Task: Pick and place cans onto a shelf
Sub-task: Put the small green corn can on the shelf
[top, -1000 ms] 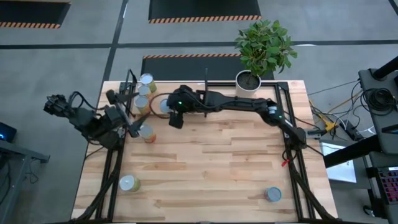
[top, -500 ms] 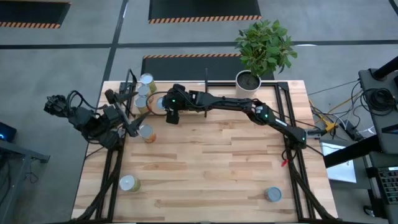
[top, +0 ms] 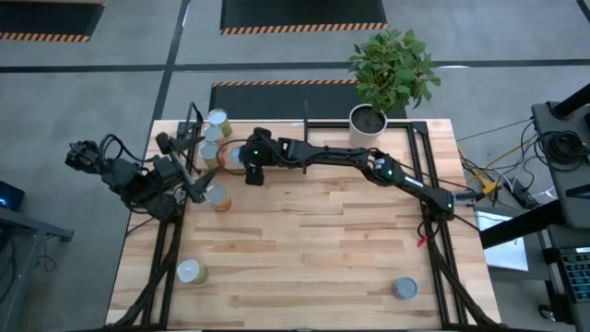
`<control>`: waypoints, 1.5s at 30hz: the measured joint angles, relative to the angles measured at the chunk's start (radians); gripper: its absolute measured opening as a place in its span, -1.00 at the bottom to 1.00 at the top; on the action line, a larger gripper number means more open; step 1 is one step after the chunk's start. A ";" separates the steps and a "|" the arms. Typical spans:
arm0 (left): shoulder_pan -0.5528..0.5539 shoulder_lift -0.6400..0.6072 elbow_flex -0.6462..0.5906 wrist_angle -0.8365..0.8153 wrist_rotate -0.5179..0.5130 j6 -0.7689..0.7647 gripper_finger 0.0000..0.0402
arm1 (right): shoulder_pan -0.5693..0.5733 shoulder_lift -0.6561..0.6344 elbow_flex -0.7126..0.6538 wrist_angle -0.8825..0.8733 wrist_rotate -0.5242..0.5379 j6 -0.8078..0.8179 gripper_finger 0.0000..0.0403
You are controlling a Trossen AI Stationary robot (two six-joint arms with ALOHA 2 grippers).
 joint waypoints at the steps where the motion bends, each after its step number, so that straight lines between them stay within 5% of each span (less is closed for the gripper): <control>1: 0.000 0.000 0.000 0.000 0.000 0.000 0.88 | 0.000 0.000 0.000 0.006 0.000 0.000 0.34; 14: 0.000 0.002 0.000 -0.001 0.000 0.004 0.88 | -0.006 0.014 -0.002 -0.002 0.008 -0.016 0.60; 22: 0.000 0.009 0.000 -0.007 0.000 -0.002 0.88 | 0.023 -0.090 0.003 -0.097 0.007 -0.026 0.53; 32: -0.001 0.081 0.002 -0.005 0.002 -0.038 0.88 | 0.142 -0.304 -0.011 -0.440 0.009 0.065 0.35; 38: 0.001 0.164 0.029 0.003 -0.023 -0.070 0.88 | 0.266 -0.456 -0.189 -0.433 0.113 0.110 0.16; 45: 0.013 0.235 0.086 -0.098 -0.036 -0.174 0.83 | 0.400 -0.689 -0.581 -0.198 0.252 0.177 0.01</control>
